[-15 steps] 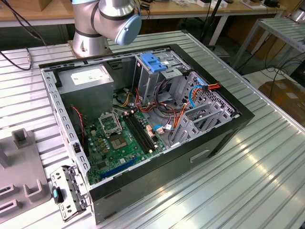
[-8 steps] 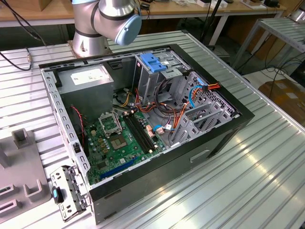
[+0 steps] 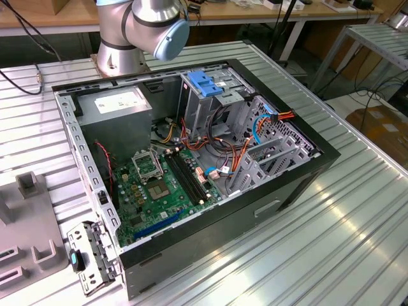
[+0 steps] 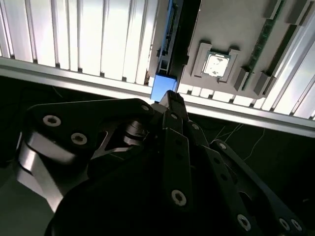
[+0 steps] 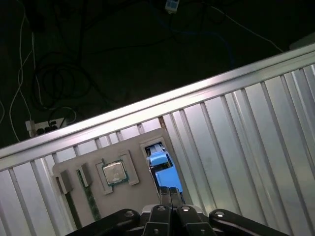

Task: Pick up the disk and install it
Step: 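Pick up the disk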

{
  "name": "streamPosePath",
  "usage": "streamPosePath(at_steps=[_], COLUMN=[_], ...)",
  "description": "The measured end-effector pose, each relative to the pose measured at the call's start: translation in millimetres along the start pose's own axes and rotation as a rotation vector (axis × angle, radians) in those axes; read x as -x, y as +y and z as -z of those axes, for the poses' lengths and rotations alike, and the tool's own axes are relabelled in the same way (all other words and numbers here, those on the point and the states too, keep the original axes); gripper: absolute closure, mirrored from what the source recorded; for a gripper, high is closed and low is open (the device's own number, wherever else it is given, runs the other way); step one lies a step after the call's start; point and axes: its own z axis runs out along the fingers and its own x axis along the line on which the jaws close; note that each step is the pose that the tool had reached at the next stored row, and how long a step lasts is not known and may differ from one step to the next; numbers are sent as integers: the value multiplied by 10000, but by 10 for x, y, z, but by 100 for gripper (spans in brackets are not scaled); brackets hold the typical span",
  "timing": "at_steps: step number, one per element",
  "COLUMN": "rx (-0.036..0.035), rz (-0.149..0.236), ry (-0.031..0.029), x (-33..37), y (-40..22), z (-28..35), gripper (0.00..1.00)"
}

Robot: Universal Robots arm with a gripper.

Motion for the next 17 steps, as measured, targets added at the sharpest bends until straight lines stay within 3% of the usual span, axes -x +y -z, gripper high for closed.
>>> streamPosePath(at_steps=[2, 6, 9, 11, 12, 17], rx=[2, 21, 20, 20, 20, 21], rz=[118, 871, 884, 885, 884, 1047], ry=[4, 9, 9, 11, 12, 11], x=[1, 1, 1, 1, 1, 0], y=[1, 1, 1, 0, 0, 1], z=[-3, -11, -13, -12, -13, -33], gripper=[89, 89, 89, 76, 76, 52])
